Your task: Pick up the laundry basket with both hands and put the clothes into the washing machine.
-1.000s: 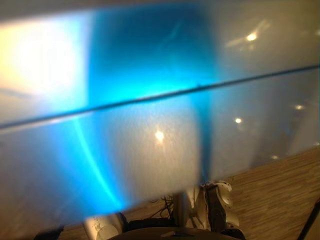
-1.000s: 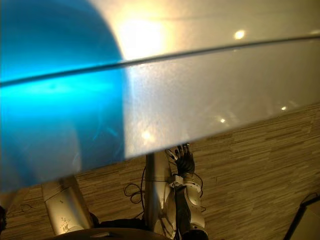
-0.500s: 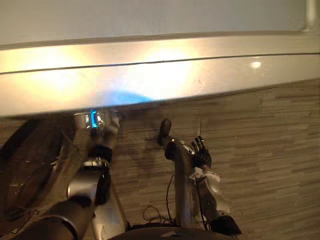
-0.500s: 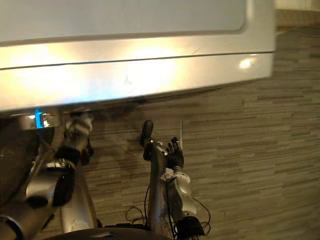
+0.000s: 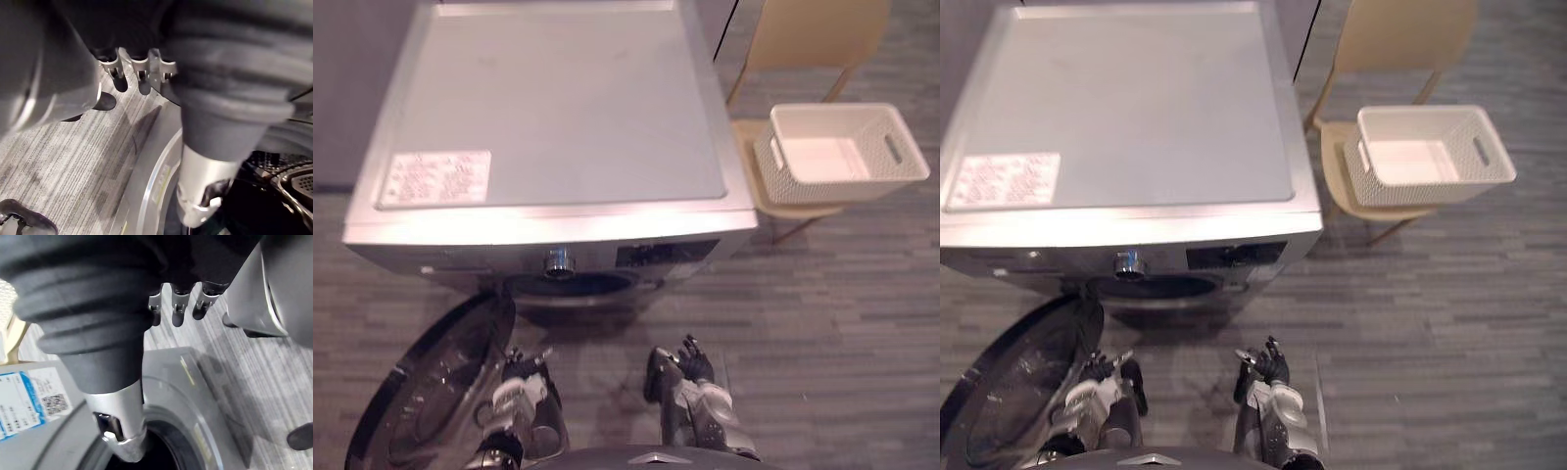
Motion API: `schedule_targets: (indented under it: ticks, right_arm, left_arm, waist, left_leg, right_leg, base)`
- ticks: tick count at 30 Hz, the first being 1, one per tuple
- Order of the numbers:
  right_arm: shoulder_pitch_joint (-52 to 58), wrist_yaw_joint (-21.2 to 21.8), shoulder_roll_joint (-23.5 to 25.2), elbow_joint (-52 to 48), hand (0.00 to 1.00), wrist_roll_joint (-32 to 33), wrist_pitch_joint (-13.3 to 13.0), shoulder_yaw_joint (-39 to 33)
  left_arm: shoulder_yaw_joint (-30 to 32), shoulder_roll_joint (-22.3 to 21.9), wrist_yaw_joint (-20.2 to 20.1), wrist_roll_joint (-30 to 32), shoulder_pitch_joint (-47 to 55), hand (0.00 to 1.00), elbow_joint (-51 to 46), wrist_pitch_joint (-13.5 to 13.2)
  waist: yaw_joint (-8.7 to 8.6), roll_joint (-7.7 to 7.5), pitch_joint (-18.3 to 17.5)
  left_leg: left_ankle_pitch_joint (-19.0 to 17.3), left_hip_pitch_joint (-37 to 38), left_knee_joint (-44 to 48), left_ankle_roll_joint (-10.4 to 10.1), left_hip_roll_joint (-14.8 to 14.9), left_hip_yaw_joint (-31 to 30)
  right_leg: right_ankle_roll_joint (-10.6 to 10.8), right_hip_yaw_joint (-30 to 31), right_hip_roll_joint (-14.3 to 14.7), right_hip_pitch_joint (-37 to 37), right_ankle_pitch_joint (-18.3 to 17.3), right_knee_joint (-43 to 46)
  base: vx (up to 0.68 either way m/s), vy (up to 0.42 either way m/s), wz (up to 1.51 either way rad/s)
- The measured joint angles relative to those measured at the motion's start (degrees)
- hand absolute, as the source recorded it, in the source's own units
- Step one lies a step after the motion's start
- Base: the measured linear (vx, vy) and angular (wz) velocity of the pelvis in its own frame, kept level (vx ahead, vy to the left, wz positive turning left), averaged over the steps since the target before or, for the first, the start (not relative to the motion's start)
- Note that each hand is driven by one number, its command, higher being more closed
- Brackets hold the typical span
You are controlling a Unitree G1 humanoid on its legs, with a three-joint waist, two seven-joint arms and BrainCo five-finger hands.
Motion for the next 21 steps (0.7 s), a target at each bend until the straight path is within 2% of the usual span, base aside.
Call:
schedule_targets:
  ticks: [1,3,5,6,7,8,9,10,11,12,13,14,15,16,17,18,19,20,21]
  right_arm:
    - [0.00,0.20,-0.16,1.04,0.00,-0.61,0.16,-0.61]
    - [-0.38,0.40,-2.06,5.91,0.00,-1.52,0.40,-2.96]
    - [-0.86,0.45,-3.09,8.88,0.00,-3.00,0.55,-3.96]
    - [-1.39,0.38,-3.63,10.38,0.00,-4.07,1.06,-4.63]
    - [-3.00,0.37,-3.49,12.63,0.00,-5.53,1.81,-5.36]
    - [-3.25,0.35,-3.45,14.50,0.00,-6.02,2.30,-5.75]
    - [-3.84,0.36,-3.36,15.48,0.00,-6.03,2.49,-6.61]
    - [-4.54,0.14,-3.45,16.37,0.00,-6.04,2.92,-7.75]
    - [-4.54,0.12,-4.05,15.92,0.00,-6.03,2.87,-7.84]
    - [-4.23,-0.03,-4.68,15.52,0.00,-5.91,2.51,-8.31]
    - [-4.45,-0.07,-4.97,15.51,0.00,-5.90,2.47,-8.24]
    - [-4.56,-0.11,-5.19,15.50,0.00,-5.84,2.45,-8.28]
    - [-4.57,-0.22,-5.82,15.85,0.00,-5.81,2.62,-8.46]
    - [-4.58,-0.15,-4.76,16.36,0.00,-5.79,2.84,-8.16]
    - [-4.64,-0.09,-3.77,17.00,0.00,-5.79,2.84,-6.94]
    - [-5.44,0.04,-3.33,18.66,0.00,-5.81,2.90,-6.42]
    - [-5.86,0.03,-3.46,19.03,0.00,-5.82,2.88,-6.54]
    - [-6.70,0.06,-3.70,20.40,0.00,-5.88,2.85,-6.56]
    - [-7.10,0.07,-3.83,20.69,0.00,-5.93,2.81,-6.52]
  left_arm:
    - [0.11,0.02,-0.24,0.52,0.38,0.00,0.55,0.01]
    - [0.49,-1.14,-0.94,1.06,1.44,0.00,1.42,-0.01]
    - [0.46,-1.22,-1.16,1.77,1.56,0.00,1.43,-0.04]
    - [0.38,-1.04,-1.17,2.01,1.75,0.00,1.47,-0.04]
    - [-0.20,-0.60,-1.14,1.98,1.99,0.00,1.46,-0.06]
    - [-1.01,0.17,-1.05,1.86,2.01,0.00,0.63,-0.08]
    - [-1.08,0.62,-0.97,1.74,2.01,0.00,-0.21,-0.16]
    - [-1.68,0.81,-0.83,1.73,2.22,0.00,-0.87,-0.26]
    - [-2.50,0.78,-0.77,1.50,3.04,0.00,-2.08,-0.27]
    - [-4.44,0.73,-0.48,-0.88,4.27,0.00,-5.35,-0.72]
    - [-4.93,0.66,-0.17,-1.82,4.54,0.00,-8.49,-0.91]
    - [-5.50,0.55,0.14,-2.17,4.77,0.00,-11.64,-0.91]
    - [-7.29,0.66,0.48,-2.69,4.73,0.00,-18.76,-0.61]
    - [-8.37,0.98,0.88,-2.83,5.42,0.00,-23.51,-0.73]
    - [-9.41,1.86,1.46,-3.11,6.40,0.00,-28.33,-0.89]
    - [-10.28,2.05,1.75,-4.02,7.96,0.00,-34.28,-0.94]
    - [-10.93,1.61,2.02,-4.41,8.61,0.00,-37.72,-1.03]
    - [-12.88,1.22,2.44,-5.26,9.70,0.00,-43.37,-0.52]
    - [-15.16,1.26,2.33,-5.54,10.56,0.00,-49.55,-1.04]
  waist:
    - [-0.07,0.50,-0.87]
    - [0.05,1.99,-3.05]
    - [0.20,2.14,-3.34]
    - [0.22,1.95,-3.75]
    - [0.13,1.17,-4.17]
    - [-0.04,0.06,-4.86]
    - [0.26,-0.21,-4.40]
    - [0.58,0.12,-4.14]
    - [0.61,0.22,-4.22]
    - [-0.22,0.80,-4.71]
    - [-0.35,1.35,-5.07]
    - [-0.49,1.97,-5.50]
    - [-0.63,2.51,-6.16]
    - [-0.63,1.74,-6.08]
    - [-0.79,-0.10,-6.67]
    - [-0.33,0.24,-6.22]
    - [-0.26,0.46,-5.98]
    - [-0.32,1.34,-5.47]
    - [-0.36,1.47,-5.39]
  left_leg:
    - [0.70,1.07,-1.79,-0.19,-0.23,-0.61]
    - [3.36,4.53,-6.74,0.73,-0.82,-3.52]
    - [4.05,5.61,-6.62,1.81,-1.17,-4.80]
    - [4.81,5.49,-6.08,2.71,-1.44,-5.04]
    - [7.78,4.13,-5.25,5.30,-2.06,-3.21]
    - [10.63,3.55,-6.14,6.30,-2.99,-3.44]
    - [6.88,2.42,-0.14,6.08,-2.33,-2.98]
    - [-0.41,0.23,16.52,6.78,0.25,-2.54]
    - [-2.37,0.78,24.65,6.91,2.12,-2.50]
    - [-2.78,2.97,32.00,6.74,5.38,-2.69]
    - [-2.25,3.52,33.94,7.15,7.64,-3.28]
    - [-0.03,3.43,33.89,7.69,8.58,-4.59]
    - [-0.44,2.89,31.51,5.66,6.18,-7.11]
    - [-1.24,1.96,29.43,5.93,3.74,-9.61]
    - [-2.31,1.64,27.40,4.32,1.67,-13.52]
    - [-5.15,2.21,24.34,0.08,0.49,-17.24]
    - [-7.10,2.80,22.95,-1.84,0.63,-18.42]
    - [-9.84,4.16,19.62,-2.85,0.58,-19.20]
    - [-11.22,5.29,15.89,-3.40,0.16,-18.85]
  right_leg:
    - [-0.01,-0.93,0.08,1.51,0.01,-1.25]
    - [0.30,-5.37,0.30,7.67,0.27,-5.29]
    - [0.70,-7.81,0.19,10.82,-0.10,-6.14]
    - [0.69,-8.53,0.05,11.61,-0.14,-6.59]
    - [-0.24,-9.47,-0.07,12.75,0.34,-8.80]
    - [-2.19,-10.60,-0.57,14.26,2.66,-13.09]
    - [-1.49,-12.00,-1.01,15.39,4.25,-14.10]
    - [-0.76,-12.46,-1.09,16.97,5.25,-13.67]
    - [-0.68,-13.09,-1.48,18.06,5.52,-13.08]
    - [-0.26,-13.19,-1.90,19.40,5.81,-13.09]
    - [0.51,-12.86,-1.96,19.19,6.33,-13.13]
    - [0.96,-12.66,-1.94,18.62,6.78,-13.06]
    - [1.63,-12.54,-2.08,17.62,8.22,-13.77]
    - [2.33,-11.58,-2.39,16.71,7.80,-14.66]
    - [2.11,-10.20,-0.94,16.19,7.94,-15.24]
    - [1.76,-10.79,-0.33,16.66,10.12,-17.87]
    - [1.71,-11.50,0.13,16.90,11.09,-17.86]
    - [1.80,-12.63,-0.03,17.18,11.43,-17.30]
    - [2.05,-13.54,-0.96,17.33,11.59,-16.83]
  base:
    - [0.09,-0.022,0.61]
    - [0.10,0.008,0.82]
    - [0.08,0.004,0.69]
    - [0.06,-0.005,0.75]
    - [-0.02,0.015,0.78]
    - [-0.03,0.016,0.66]
    - [-0.06,0.052,0.33]
    - [-0.02,0.062,0.02]
    - [-0.06,0.184,-0.03]
    - [-0.05,0.194,-0.07]
    - [-0.07,0.288,-0.04]
    - [-0.05,0.283,0.11]
    - [-0.04,0.262,0.29]
    - [-0.01,0.142,0.47]
    - [0.03,0.030,0.47]
    - [0.02,0.062,0.45]
    - [-0.03,0.156,0.56]
    - [-0.10,0.243,0.73]
    - [-0.13,0.284,0.84]
